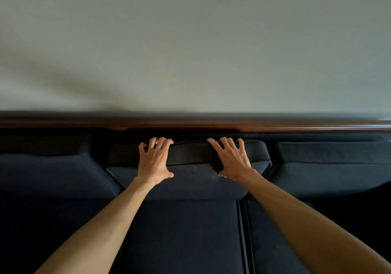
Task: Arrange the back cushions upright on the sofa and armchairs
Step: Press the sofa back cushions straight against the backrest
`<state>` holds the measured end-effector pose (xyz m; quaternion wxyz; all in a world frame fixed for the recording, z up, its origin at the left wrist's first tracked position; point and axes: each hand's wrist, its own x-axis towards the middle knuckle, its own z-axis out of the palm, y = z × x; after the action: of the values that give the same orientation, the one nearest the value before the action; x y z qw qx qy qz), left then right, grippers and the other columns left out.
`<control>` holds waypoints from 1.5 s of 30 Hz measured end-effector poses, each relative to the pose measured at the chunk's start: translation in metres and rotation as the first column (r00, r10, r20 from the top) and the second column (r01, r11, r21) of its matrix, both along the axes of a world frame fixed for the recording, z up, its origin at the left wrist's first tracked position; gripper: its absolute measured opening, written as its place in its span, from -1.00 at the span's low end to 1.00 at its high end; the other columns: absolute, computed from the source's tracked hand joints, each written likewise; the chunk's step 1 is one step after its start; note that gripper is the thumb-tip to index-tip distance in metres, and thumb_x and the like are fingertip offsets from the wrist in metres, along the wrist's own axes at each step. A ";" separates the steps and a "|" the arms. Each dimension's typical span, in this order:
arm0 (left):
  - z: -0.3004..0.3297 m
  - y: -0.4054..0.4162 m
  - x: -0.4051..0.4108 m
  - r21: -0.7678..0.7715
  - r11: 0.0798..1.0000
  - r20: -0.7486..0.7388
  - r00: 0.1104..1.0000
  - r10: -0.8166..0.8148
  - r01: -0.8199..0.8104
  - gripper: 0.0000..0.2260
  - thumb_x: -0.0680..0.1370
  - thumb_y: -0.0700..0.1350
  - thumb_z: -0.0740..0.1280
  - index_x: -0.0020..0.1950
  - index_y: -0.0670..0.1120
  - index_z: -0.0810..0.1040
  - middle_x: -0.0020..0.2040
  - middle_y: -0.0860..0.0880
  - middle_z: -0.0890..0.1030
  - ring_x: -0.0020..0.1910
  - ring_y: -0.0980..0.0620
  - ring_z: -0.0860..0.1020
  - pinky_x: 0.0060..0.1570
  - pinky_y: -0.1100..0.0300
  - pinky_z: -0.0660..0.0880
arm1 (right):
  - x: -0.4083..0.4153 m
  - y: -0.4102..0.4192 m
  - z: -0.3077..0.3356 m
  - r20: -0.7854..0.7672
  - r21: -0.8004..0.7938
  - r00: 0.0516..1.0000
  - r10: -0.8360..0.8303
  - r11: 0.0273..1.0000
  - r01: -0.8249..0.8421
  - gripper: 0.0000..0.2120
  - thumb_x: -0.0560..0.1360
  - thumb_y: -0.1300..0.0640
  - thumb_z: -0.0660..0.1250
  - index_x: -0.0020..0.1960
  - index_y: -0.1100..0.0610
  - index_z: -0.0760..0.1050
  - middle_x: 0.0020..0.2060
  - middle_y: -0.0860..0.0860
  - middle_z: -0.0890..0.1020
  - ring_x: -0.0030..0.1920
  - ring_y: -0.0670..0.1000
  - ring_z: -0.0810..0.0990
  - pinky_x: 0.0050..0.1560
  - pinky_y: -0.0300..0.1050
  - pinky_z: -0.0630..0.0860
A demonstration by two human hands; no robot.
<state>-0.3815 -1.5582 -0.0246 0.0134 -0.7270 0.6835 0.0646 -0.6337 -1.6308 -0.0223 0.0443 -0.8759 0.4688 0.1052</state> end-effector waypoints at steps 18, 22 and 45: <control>-0.010 0.024 0.027 0.075 0.995 -0.063 0.995 0.075 -0.070 0.08 0.29 -0.08 0.51 0.59 -0.09 -0.17 0.60 -0.04 -0.16 0.57 0.00 -0.17 0.53 0.01 -0.14 | -0.033 0.012 -0.011 0.065 0.046 0.987 -0.144 0.989 0.142 0.12 0.31 0.03 0.43 0.61 0.07 -0.25 0.60 0.00 -0.23 0.58 0.00 -0.27 0.56 0.05 -0.27; -0.006 0.031 0.049 0.156 0.975 -0.058 0.984 0.167 -0.156 0.05 0.33 -0.08 0.46 0.58 -0.10 -0.22 0.60 -0.04 -0.21 0.56 0.01 -0.23 0.53 0.02 -0.19 | -0.044 0.014 -0.011 0.072 0.067 0.973 -0.220 0.974 0.216 0.12 0.30 0.03 0.46 0.62 0.05 -0.21 0.61 0.03 -0.20 0.59 0.04 -0.26 0.56 0.07 -0.26; 0.066 0.085 0.293 0.038 0.959 -0.261 0.923 0.282 -0.282 -0.48 0.49 -0.12 0.39 0.44 -0.06 0.37 0.46 -0.03 0.37 0.45 -0.01 0.31 0.29 0.05 0.42 | 0.320 0.092 0.064 0.382 0.329 0.918 -0.103 0.944 -0.031 -0.54 0.51 0.11 0.30 0.41 0.03 0.42 0.37 -0.01 0.44 0.35 0.09 0.42 0.35 0.08 0.32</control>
<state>-0.0881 -1.4727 0.0418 -0.0871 -0.8027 0.5674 0.1619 -0.3139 -1.5392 0.0415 0.2850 -0.8503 0.4425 0.0025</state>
